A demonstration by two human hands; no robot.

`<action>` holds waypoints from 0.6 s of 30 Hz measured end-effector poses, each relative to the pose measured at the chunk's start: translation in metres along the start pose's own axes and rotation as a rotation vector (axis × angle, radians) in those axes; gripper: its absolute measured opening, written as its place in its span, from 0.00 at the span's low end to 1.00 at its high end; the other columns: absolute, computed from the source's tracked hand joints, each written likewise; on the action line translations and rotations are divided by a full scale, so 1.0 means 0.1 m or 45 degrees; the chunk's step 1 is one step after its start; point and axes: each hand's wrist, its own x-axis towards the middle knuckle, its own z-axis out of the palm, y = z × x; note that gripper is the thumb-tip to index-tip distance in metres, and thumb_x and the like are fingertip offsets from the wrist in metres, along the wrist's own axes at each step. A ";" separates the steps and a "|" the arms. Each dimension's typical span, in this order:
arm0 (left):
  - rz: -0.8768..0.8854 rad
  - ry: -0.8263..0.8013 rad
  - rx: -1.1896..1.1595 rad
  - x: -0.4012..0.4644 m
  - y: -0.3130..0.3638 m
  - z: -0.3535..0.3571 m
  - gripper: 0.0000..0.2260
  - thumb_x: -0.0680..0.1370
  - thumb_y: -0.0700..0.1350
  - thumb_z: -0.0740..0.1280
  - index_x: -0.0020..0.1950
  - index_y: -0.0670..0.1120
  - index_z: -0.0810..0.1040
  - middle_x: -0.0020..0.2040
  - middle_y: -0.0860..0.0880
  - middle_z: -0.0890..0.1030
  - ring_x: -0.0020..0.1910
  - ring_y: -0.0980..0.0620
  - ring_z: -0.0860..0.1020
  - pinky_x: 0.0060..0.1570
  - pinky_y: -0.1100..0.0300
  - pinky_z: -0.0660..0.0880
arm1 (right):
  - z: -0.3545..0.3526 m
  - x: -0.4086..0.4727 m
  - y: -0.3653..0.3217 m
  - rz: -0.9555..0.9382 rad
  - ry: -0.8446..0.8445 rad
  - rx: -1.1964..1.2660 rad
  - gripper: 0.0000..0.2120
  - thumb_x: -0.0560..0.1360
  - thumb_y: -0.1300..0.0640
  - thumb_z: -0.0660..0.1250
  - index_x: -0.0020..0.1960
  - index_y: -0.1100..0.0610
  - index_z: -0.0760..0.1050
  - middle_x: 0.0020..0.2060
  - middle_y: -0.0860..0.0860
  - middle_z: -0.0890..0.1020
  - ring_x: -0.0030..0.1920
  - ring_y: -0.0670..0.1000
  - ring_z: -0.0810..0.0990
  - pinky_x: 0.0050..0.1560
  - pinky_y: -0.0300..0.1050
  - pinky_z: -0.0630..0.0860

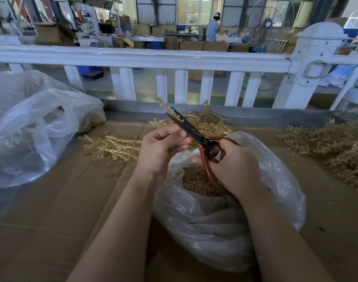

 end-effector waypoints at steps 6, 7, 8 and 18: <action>-0.032 -0.051 0.067 -0.01 0.00 -0.01 0.08 0.67 0.38 0.73 0.44 0.38 0.81 0.35 0.46 0.83 0.35 0.52 0.82 0.39 0.63 0.80 | -0.01 -0.01 -0.03 0.003 0.020 -0.013 0.33 0.63 0.17 0.53 0.43 0.45 0.73 0.32 0.35 0.72 0.33 0.38 0.72 0.34 0.36 0.71; -0.032 -0.066 0.081 -0.01 0.00 0.00 0.09 0.66 0.38 0.73 0.45 0.38 0.81 0.36 0.46 0.83 0.35 0.52 0.82 0.39 0.63 0.80 | -0.01 -0.01 -0.03 0.008 0.021 -0.016 0.34 0.63 0.17 0.53 0.44 0.46 0.73 0.33 0.36 0.73 0.34 0.38 0.73 0.35 0.37 0.72; -0.034 -0.080 0.089 -0.01 -0.01 0.00 0.09 0.66 0.38 0.73 0.45 0.38 0.82 0.36 0.46 0.83 0.35 0.52 0.82 0.39 0.63 0.80 | -0.01 -0.01 -0.03 0.015 0.016 -0.018 0.36 0.63 0.17 0.53 0.45 0.47 0.75 0.34 0.37 0.74 0.34 0.39 0.74 0.35 0.37 0.73; -0.045 -0.098 0.068 0.00 0.00 0.01 0.10 0.67 0.37 0.73 0.46 0.36 0.80 0.36 0.46 0.84 0.34 0.52 0.83 0.39 0.63 0.80 | -0.01 0.00 -0.03 0.021 0.017 0.020 0.33 0.63 0.20 0.59 0.43 0.50 0.77 0.31 0.39 0.75 0.33 0.39 0.74 0.34 0.36 0.70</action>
